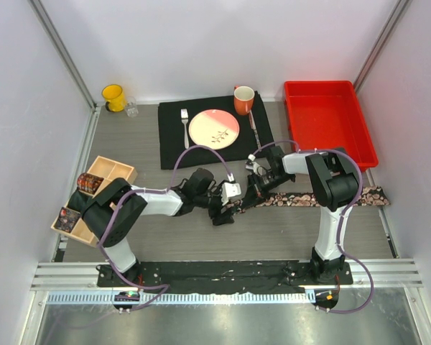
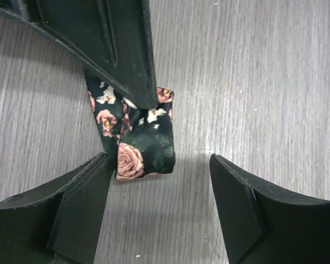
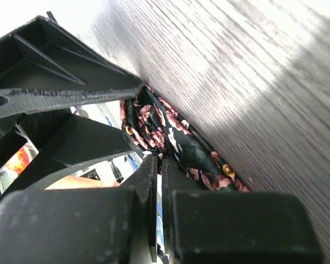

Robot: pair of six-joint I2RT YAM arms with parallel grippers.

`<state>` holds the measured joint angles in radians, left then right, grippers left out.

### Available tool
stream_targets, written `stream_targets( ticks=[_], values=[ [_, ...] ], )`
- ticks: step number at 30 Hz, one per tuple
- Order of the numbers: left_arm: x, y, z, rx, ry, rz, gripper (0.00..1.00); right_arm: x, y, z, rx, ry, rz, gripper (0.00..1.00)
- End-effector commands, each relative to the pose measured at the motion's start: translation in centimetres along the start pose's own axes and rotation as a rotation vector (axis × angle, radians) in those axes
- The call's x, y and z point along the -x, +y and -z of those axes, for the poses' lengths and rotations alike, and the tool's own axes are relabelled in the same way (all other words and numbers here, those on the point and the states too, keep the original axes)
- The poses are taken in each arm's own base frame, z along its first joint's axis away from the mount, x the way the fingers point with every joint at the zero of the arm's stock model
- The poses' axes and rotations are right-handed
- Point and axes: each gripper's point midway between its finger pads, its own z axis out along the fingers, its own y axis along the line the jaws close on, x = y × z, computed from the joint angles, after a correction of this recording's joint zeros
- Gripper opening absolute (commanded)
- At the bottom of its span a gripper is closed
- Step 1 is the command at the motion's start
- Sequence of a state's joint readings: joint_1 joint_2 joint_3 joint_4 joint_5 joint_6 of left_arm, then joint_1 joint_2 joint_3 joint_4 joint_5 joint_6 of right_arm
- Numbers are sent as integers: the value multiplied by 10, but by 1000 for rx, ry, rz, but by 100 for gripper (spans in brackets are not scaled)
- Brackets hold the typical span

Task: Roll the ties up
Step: Roll the tie at the center of the board.

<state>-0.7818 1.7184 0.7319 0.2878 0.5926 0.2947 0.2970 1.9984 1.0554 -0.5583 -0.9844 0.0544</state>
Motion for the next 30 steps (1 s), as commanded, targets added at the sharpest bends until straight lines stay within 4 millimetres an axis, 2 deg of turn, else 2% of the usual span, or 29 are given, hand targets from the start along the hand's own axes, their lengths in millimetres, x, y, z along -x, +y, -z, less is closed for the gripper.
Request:
stream_targets(
  ticks=[1,8,10,11,14,18,21,22,24,25,27,28,30],
  values=[
    [10,12,5,46,-17,-35,77,1,-5,3,-36,-13,35,1],
    [45,19,12,95,-142,-41,78,-1,9,10,-23,-13,47,1],
    [42,22,9,100,-127,-37,79,-1,12,12,-22,-13,49,1],
    [38,20,7,84,-113,-40,84,2,14,13,-26,-17,55,1],
    [23,9,-5,-2,-49,-35,91,6,15,13,-28,-17,60,1],
    [11,3,-18,-30,15,-37,89,10,17,13,-31,-15,61,1],
    [6,9,-25,-8,46,-38,79,16,21,13,-25,-20,62,1],
    [5,10,-27,-10,64,-34,71,16,21,12,-25,-18,59,1],
    [0,13,-28,-9,95,-42,63,23,26,12,-25,-26,60,1],
    [-5,11,-26,-18,115,-47,54,24,26,12,-28,-27,57,1],
    [-9,7,-21,-38,134,-76,45,30,26,13,-41,-34,52,1],
    [-12,3,-19,-53,141,-88,37,31,26,13,-45,-34,53,1],
    [-17,-1,-15,-69,155,-103,30,32,23,11,-59,-31,41,1]
  ],
)
